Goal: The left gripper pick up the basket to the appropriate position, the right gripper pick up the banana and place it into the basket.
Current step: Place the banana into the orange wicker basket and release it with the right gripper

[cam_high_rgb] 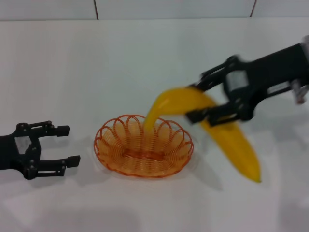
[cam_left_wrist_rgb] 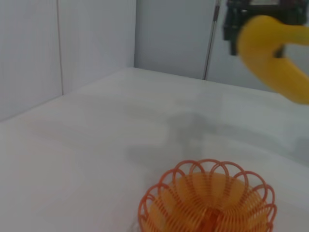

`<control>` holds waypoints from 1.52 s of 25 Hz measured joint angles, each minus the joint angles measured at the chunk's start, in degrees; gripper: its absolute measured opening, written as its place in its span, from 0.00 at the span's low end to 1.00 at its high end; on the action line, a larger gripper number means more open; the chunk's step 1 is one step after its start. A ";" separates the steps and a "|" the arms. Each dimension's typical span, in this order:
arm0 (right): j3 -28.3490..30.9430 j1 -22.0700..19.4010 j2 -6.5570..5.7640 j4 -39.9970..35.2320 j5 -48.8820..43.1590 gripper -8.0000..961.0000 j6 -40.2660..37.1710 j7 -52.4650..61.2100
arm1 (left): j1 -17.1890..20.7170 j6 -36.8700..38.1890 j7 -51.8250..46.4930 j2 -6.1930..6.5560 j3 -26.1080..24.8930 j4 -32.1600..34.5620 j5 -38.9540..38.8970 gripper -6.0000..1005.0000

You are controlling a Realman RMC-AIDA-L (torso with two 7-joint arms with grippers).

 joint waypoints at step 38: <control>-35.98 11.71 0.37 14.12 1.12 0.67 31.41 13.00 | -2.61 -0.40 -2.74 -0.48 0.04 -0.14 5.94 0.82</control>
